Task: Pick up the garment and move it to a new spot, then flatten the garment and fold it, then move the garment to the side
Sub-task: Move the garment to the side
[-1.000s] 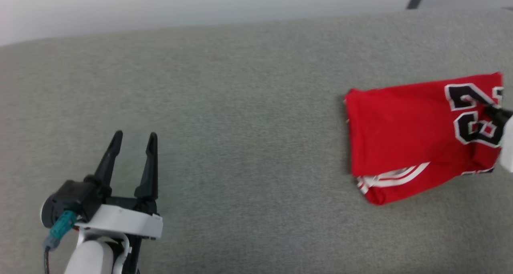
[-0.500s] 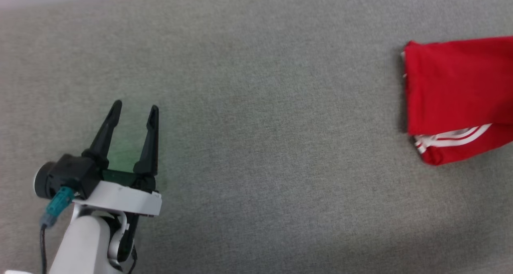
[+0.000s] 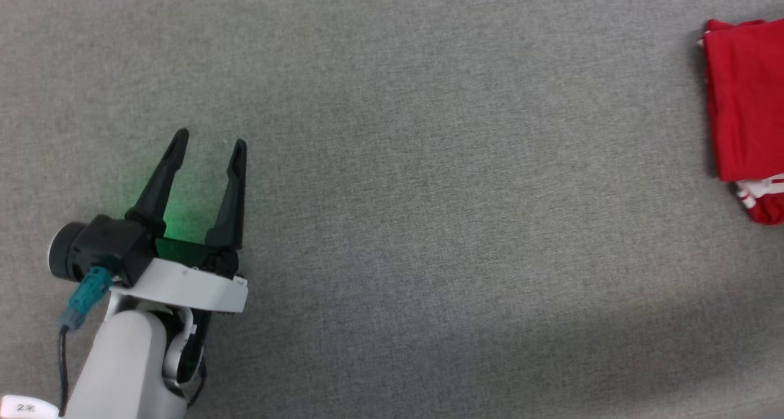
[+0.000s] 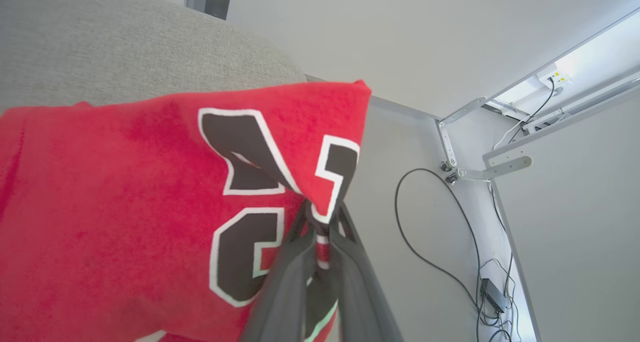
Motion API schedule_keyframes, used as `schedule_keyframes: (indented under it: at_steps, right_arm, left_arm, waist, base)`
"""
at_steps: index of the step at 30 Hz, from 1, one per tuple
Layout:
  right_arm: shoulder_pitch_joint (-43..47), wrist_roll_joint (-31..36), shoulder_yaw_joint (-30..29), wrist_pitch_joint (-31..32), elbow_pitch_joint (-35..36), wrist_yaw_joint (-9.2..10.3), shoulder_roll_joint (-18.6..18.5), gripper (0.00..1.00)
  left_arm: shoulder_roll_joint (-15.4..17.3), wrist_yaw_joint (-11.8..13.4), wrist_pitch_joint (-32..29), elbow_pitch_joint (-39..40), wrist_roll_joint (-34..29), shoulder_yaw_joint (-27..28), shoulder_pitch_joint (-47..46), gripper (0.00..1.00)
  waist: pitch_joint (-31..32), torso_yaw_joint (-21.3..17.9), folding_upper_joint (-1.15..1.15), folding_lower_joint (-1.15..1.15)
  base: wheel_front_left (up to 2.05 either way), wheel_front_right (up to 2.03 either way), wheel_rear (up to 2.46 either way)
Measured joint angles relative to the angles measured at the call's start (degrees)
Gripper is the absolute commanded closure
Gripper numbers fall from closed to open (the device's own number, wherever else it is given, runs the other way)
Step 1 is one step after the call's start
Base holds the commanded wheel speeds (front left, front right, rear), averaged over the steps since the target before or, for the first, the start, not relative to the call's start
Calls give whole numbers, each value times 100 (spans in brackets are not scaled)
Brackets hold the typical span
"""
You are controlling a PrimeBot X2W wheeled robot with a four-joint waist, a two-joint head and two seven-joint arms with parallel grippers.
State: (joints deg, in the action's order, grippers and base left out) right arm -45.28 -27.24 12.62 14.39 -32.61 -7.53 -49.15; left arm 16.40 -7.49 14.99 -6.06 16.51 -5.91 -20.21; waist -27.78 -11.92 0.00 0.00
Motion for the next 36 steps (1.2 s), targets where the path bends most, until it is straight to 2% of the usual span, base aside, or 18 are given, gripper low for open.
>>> schedule_keyframes:
  at_steps: [7, 13, 14, 15, 19, 21, 23, 24, 25, 30, 36]
  right_arm:
    - [-341, 131, 210, -357, -656, 0, -20, 100]
    - [-532, 253, 147, -359, -1363, 0, 186, 100]
    - [-558, 266, 148, -352, -1444, 0, 222, 98]
    - [-577, 266, 143, -357, -1513, 0, 254, 87]
    - [-670, 312, 146, -443, -1717, 0, 305, 61]
    - [-714, 326, 157, -466, -1781, 0, 312, 36]
    - [-748, 326, 172, -511, -1838, 0, 320, 25]
    - [-766, 330, 183, -525, -1858, 0, 327, 8]
    - [-788, 334, 211, -524, -1874, 0, 338, 0]
    - [-799, 292, 311, -676, -1869, 0, 392, 0]
    - [-695, 179, 437, -995, -1699, 0, 653, 0]
  left_arm:
    - [-1, 0, 0, -30, -1, -62, -92, 0]
    - [-13, 0, 0, -42, -1, -56, -97, 0]
    - [-16, 0, 0, -44, -1, -54, -97, 0]
    - [-22, 0, 0, -47, -1, -53, -96, 0]
    - [-37, 0, 0, -62, -2, -37, -86, 0]
    - [-47, 0, 0, -68, -2, -32, -73, 0]
    - [-63, 0, 0, -82, -4, -14, -46, 0]
    - [-75, 0, 0, -82, -4, -3, -36, 0]
    - [-83, 0, 0, -88, -4, 2, -24, 0]
    - [-133, 0, 0, -134, -4, 38, 84, 0]
    - [-191, 0, 0, -208, 8, 142, 335, 0]
  waist:
    - [-90, 101, 0, 0]
    - [-95, 164, 0, 0]
    - [-87, 172, 0, 0]
    - [-77, 180, 0, 0]
    - [-13, 206, 0, 0]
    - [34, 215, 0, 0]
    - [90, 222, 0, 0]
    - [122, 225, 0, 0]
    - [157, 228, 0, 0]
    - [364, 249, 0, 0]
    - [696, 290, 0, 0]
  base:
    - [0, 0, 0]
    - [0, 0, 0]
    - [0, 0, 0]
    - [0, 0, 0]
    - [0, 0, 0]
    - [0, 0, 0]
    - [0, 0, 0]
    - [0, 0, 0]
    - [0, 0, 0]
    - [0, 0, 0]
    - [0, 0, 0]
